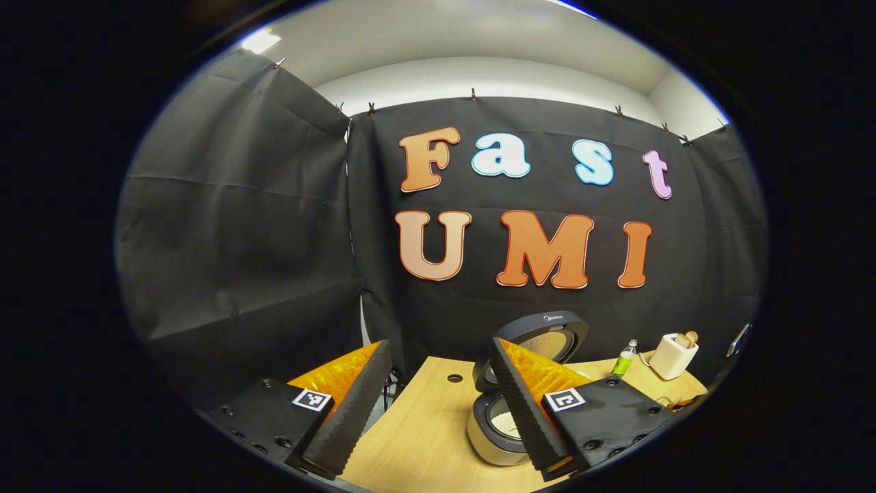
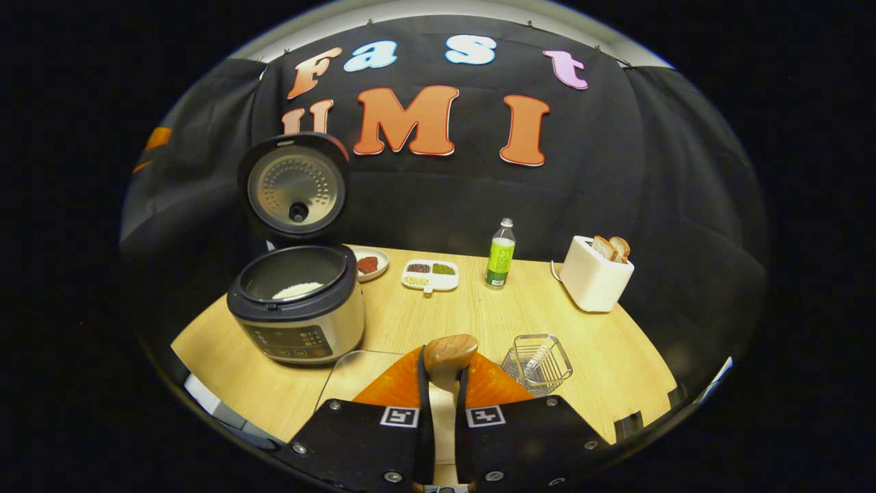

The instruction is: Close the left gripper, press the button to open the rice cooker; take a wooden spoon from the chopstick holder with the right hand, scoop a spoonful of rice and pour it into the rice cooker, then put the wooden spoon back into the chopstick holder.

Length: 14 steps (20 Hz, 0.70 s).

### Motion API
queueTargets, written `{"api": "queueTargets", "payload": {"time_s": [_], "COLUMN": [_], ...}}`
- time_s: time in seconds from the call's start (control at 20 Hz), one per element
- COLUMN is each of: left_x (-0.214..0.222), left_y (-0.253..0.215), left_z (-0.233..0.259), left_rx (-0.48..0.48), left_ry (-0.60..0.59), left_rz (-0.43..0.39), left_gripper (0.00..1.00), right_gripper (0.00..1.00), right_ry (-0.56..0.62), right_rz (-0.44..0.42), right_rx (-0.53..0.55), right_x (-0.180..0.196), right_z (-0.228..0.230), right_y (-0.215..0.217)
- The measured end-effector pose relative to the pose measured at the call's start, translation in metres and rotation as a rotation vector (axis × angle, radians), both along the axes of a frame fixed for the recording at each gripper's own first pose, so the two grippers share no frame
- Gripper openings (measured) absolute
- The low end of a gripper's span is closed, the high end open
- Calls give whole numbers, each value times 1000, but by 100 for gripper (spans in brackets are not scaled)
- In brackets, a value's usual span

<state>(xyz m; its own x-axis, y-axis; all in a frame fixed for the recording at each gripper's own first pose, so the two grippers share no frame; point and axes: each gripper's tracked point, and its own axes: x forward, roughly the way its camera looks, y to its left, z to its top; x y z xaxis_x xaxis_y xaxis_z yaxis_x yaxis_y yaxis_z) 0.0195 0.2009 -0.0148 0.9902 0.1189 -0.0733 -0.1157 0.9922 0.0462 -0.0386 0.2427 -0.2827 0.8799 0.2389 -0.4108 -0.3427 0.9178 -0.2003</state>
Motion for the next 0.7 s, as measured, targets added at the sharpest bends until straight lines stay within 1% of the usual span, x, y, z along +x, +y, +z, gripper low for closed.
{"api": "queueTargets", "payload": {"time_s": [0.1, 0.15, 0.25, 0.35, 0.45, 0.5, 0.55, 0.6, 0.7], "left_x": [1, 2, 1, 2, 3, 2, 2, 2, 3], "left_y": [5, 7, 13, 17, 21, 24, 26, 28, 30], "left_z": [-3, -5, -8, -12, -16, -16, -18, -19, -19], "left_rx": [0, -2, -1, -2, -13, -20, -25, -28, -32], "left_ry": [8, 12, 18, 24, 29, 30, 33, 38, 38], "left_rz": [2, 1, 1, 2, 2, 3, 4, 6, 10], "left_gripper": [97, 97, 97, 97, 97, 97, 97, 97, 97], "right_gripper": [11, 11, 11, 11, 11, 11, 11, 11, 11], "right_ry": [18, 38, 65, 75, 79, 99, 94, 112, 137], "right_rz": [-1, -17, -63, -74, -92, -101, -115, -121, -109], "right_rx": [-51, -64, -58, -67, -53, -31, -15, 14, 93], "right_x": [-4, -6, -8, -9, -10, -18, -17, -21, -26], "right_z": [-15, -22, -30, -33, -36, -40, -35, -36, -33], "right_y": [0, -3, -5, 1, 8, 11, 13, 16, 31]}}
